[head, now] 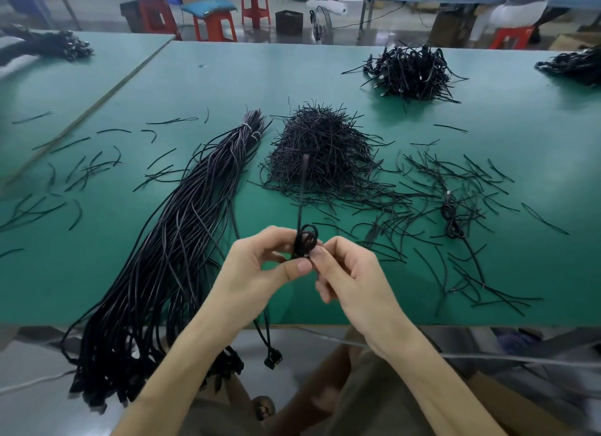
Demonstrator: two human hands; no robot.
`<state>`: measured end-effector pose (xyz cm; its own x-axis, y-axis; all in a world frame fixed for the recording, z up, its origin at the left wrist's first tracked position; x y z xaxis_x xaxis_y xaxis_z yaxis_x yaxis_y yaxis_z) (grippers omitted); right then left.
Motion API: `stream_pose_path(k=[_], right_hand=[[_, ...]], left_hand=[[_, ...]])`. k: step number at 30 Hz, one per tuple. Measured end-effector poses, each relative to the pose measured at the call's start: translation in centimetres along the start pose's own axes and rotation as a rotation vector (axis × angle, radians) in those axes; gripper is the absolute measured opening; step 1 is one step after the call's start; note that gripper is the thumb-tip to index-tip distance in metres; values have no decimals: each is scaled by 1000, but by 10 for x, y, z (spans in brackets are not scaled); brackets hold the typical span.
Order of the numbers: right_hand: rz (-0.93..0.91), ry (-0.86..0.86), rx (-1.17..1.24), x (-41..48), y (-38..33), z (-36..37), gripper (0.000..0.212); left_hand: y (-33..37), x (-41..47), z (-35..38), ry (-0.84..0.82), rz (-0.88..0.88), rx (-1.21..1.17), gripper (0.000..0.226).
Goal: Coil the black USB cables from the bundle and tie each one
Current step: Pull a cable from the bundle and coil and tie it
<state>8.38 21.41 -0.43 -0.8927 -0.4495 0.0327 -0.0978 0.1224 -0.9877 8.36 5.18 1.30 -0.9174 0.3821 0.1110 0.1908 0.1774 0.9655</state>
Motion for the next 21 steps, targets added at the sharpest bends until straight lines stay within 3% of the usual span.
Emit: stream_pose_path(k=[3,5,9,14,16,18,21], right_hand=[[54,-61,250,0,0,1,25],[81,-164,555,0,-1,6,23],[173,-334,940,0,-7,11,29],[257,-322,952,-3,-3,5,28],[274,-272,804,-5,2,-2,18],[281,-226,608,-5,6,-11,22],[294,-290,588,-5,8,-24,27]], left_hand=[[3,-3,-1,71,153,100,30],[8,-6,1,111,304,227,37],[14,-8,2,201,554,561,27],[7,-4,1,94,588,767,41],[2,0,1,54,530,857,45],[-3,4,5,46,456,937,58],[-4,6,12,-19,428,894,77]])
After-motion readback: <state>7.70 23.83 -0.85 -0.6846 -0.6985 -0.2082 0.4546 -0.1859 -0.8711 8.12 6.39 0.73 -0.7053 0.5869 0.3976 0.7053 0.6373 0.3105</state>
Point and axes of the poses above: each hand's wrist, its own x-axis towards the middle knuckle, its own z-axis out of the palm, y = z × x, the point moved 3 cm from there along x, towards the middle knuckle, and after that the axes turned 14 degrees about -y, right-handed, at the moved point
